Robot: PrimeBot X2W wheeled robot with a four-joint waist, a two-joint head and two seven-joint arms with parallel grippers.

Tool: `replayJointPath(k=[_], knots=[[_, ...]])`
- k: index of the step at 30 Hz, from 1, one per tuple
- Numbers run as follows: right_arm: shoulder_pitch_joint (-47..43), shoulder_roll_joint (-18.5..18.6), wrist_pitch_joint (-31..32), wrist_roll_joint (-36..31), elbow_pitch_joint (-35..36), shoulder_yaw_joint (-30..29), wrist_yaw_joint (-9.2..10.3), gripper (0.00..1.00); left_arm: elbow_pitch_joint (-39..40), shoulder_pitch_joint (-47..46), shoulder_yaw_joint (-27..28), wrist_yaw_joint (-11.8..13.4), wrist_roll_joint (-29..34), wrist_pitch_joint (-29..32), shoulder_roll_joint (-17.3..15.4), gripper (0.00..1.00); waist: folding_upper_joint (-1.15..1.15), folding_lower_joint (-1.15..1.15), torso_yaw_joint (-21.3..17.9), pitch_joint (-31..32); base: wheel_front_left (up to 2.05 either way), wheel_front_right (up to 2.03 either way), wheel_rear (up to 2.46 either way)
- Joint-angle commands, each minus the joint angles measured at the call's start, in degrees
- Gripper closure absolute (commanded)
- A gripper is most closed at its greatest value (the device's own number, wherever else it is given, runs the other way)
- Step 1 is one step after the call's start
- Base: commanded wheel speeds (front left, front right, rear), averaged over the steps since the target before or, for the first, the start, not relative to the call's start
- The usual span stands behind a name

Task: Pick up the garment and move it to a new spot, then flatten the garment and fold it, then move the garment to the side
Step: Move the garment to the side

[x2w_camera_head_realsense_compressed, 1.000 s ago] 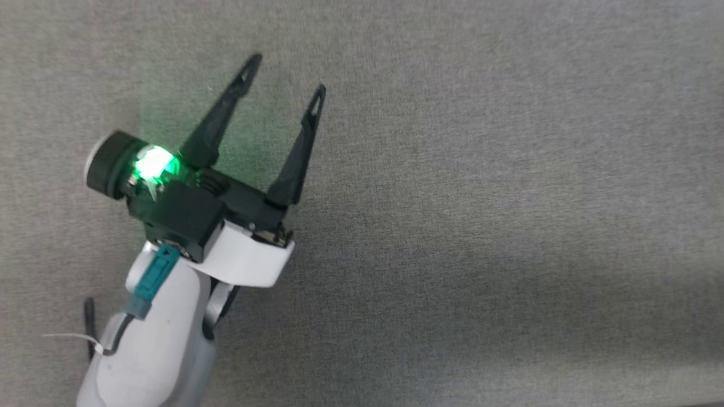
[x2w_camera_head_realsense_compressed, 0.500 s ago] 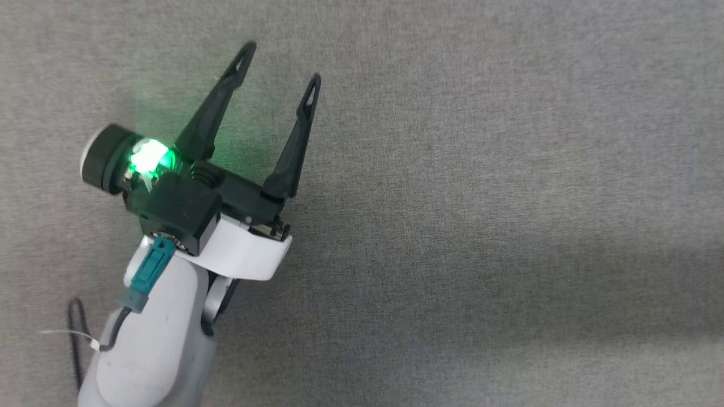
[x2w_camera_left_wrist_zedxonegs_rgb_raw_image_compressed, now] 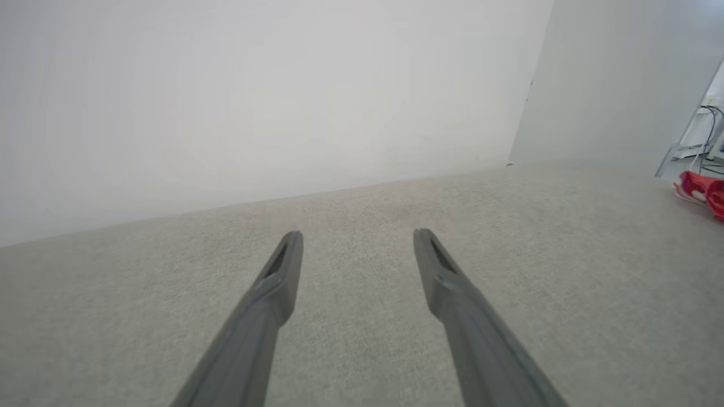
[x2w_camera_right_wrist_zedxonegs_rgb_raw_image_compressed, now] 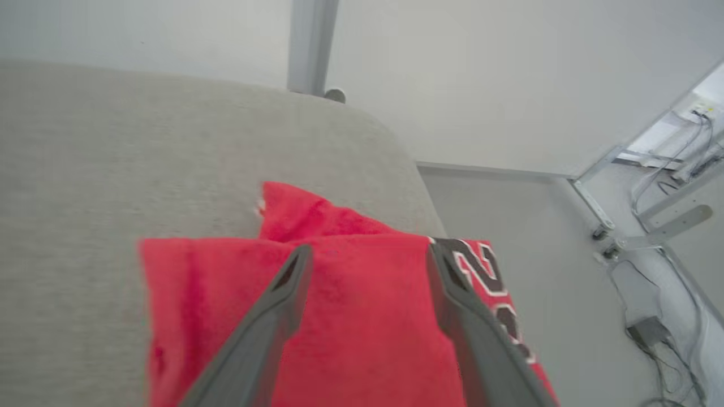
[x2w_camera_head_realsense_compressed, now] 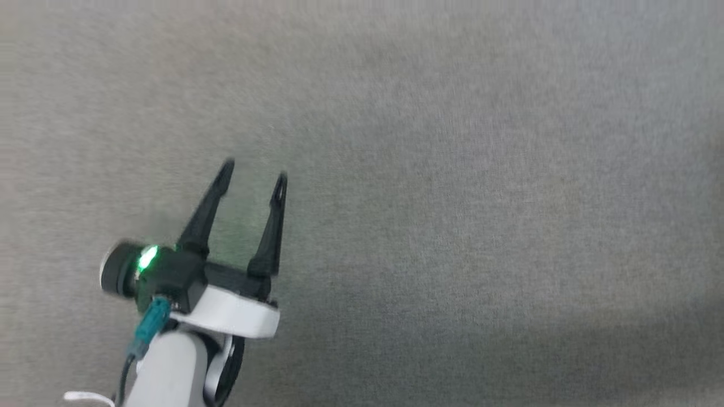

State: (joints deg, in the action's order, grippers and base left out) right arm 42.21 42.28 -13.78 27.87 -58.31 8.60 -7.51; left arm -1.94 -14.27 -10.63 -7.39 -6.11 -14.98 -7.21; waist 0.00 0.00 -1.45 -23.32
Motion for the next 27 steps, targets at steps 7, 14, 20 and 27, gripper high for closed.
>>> replayJointPath(k=[7, 14, 20, 27], knots=[[-8.11, -6.81, -1.41, 2.69, 7.54, 2.06, 0.05, 0.0, -3.72, 7.45, 3.39, -0.1, -1.99, -0.29, 1.14, 0.0, 0.0, 0.0, 4.8, 9.66, 0.0, 0.0, 0.0], [-17.03, -13.01, -1.4, 1.42, 16.19, 2.59, 0.05, 0.0, -6.25, 12.06, 5.64, -0.11, -3.21, -0.29, 1.19, 0.0, 0.0, 0.0, 6.68, 14.81, 0.0, 0.0, 0.0], [-23.17, -16.83, -1.42, -0.48, 22.46, 0.23, 0.05, 0.0, -6.15, 16.18, 8.09, -0.11, -4.52, -0.29, 1.04, 0.0, 0.0, 0.0, 6.89, 19.42, 0.0, 0.0, 0.0], [-28.38, -18.8, -1.43, -1.52, 29.97, -3.51, 0.05, 0.0, -5.18, 18.3, 9.0, -0.11, -5.61, -0.29, 0.11, 0.0, 0.0, 0.0, 7.29, 22.11, 0.0, 0.0, 0.0]])
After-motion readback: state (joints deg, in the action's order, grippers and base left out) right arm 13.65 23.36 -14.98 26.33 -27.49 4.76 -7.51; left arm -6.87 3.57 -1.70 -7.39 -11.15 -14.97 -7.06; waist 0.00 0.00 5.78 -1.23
